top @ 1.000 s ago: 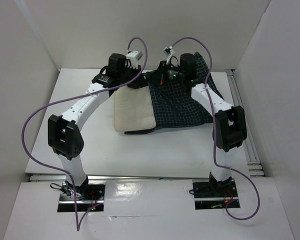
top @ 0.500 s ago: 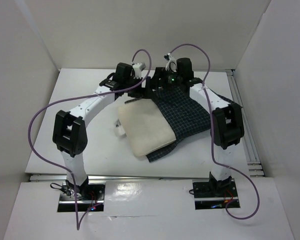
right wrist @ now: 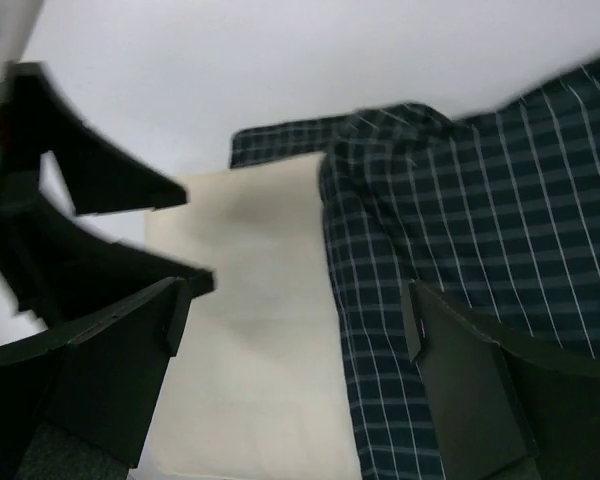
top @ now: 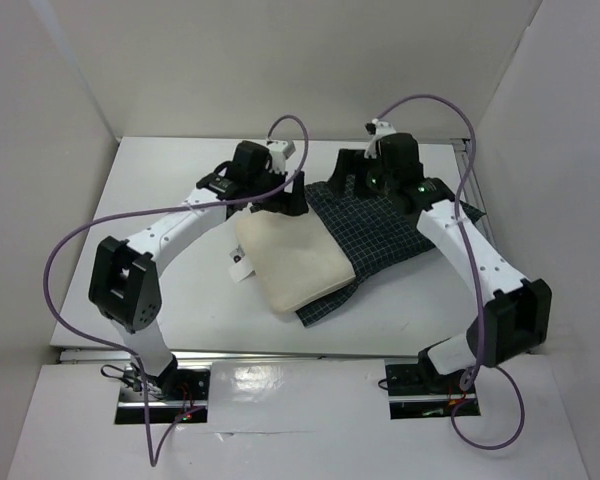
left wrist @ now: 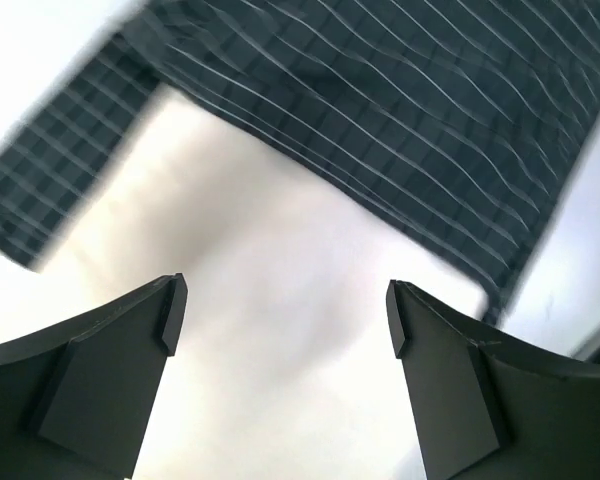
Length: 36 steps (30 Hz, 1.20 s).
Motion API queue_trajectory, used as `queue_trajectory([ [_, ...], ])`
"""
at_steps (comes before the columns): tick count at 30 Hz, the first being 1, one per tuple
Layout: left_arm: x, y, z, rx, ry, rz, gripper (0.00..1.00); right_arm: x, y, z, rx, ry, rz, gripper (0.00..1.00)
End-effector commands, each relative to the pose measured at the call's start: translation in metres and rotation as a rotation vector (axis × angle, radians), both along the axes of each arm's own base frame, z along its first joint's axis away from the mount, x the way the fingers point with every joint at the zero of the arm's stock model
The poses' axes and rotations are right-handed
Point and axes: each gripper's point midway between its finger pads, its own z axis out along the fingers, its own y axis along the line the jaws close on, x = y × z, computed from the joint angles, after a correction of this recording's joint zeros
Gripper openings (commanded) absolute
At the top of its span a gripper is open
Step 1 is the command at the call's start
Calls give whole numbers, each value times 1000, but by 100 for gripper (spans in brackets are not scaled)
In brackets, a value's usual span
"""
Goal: Put the pillow into the pillowcase
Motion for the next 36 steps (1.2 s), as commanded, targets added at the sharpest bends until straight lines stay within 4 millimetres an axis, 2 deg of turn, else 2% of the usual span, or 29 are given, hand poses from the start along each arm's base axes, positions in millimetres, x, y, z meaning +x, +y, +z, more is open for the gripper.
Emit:
queue_trajectory([
  [1, -41, -27, 10, 22, -77, -116, 100, -47, -47, -75, -136, 238, -191, 100],
  [3, -67, -40, -4, 27, -28, -171, 100, -68, -46, -89, -117, 283, -157, 100],
  [4, -82, -41, -24, 44, 20, -198, 100, -83, -47, -111, -127, 339, -137, 100],
  [5, -89, -43, -32, 54, 41, -192, 100, -89, -44, -120, -120, 363, -116, 100],
  [7, -103, -54, -51, 66, 73, -236, 100, -94, -36, -127, -85, 364, -72, 100],
  [8, -104, -58, -57, 51, 88, -244, 100, -96, -37, -133, -87, 369, -72, 100],
  [9, -107, -62, -66, 63, 106, -254, 100, -88, -32, -133, -79, 342, -56, 100],
  [10, -104, -64, -85, 85, 141, -254, 100, -84, -31, -136, -85, 334, -49, 100],
  [11, -90, -67, -85, 102, 119, -227, 100, -78, -29, -132, -87, 313, -42, 100],
  [12, -87, -66, -94, 132, 145, -216, 100, -74, -30, -127, -87, 298, -50, 100],
  [13, -83, -70, -116, 162, 190, -216, 100, -66, -33, -125, -109, 270, -69, 100],
  [14, -66, -80, -107, 159, 151, -211, 100, -65, -37, -123, -128, 249, -72, 100],
  [16, -46, -84, -114, 160, 155, -193, 100, -64, -36, -114, -144, 212, -58, 100],
  [17, -30, -96, -101, 138, 122, -192, 100, -63, -38, -109, -154, 191, -59, 100],
  [18, -24, -104, -120, 127, 160, -213, 100, -64, -41, -111, -164, 197, -70, 100],
  [19, -19, -104, -124, 127, 185, -214, 100, -66, -46, -111, -188, 197, -77, 100],
  [20, -14, -111, -124, 113, 192, -218, 100, -64, -50, -109, -204, 193, -100, 100],
  [21, -2, -121, -110, 86, 162, -211, 100, -62, -55, -106, -205, 201, -144, 100],
  [22, 6, -118, -120, 93, 177, -198, 100, -64, -60, -106, -210, 208, -176, 100],
  [23, 9, -121, -113, 84, 161, -199, 100, -67, -71, -112, -243, 236, -230, 100],
  [24, 9, -121, -113, 84, 161, -199, 100, -71, -74, -111, -221, 260, -277, 100],
  [27, 8, -119, -86, 61, 109, -206, 100, -90, -90, -121, -234, 333, -372, 100],
  [28, 5, -113, -87, 81, 103, -204, 100, -98, -94, -129, -210, 374, -426, 97],
  [29, 5, -110, -65, 75, 47, -206, 100, -105, -99, -131, -209, 388, -461, 93],
  [30, -1, -102, -68, 94, 50, -207, 100, -108, -100, -133, -192, 398, -478, 92],
  [31, 1, -98, -59, 110, 3, -207, 100, -116, -102, -144, -183, 429, -500, 92],
  [33, -13, -94, -44, 143, -76, -252, 100, -111, -97, -145, -145, 403, -496, 84],
  [36, -29, -92, -40, 203, -122, -299, 100, -102, -91, -157, -130, 422, -480, 83],
])
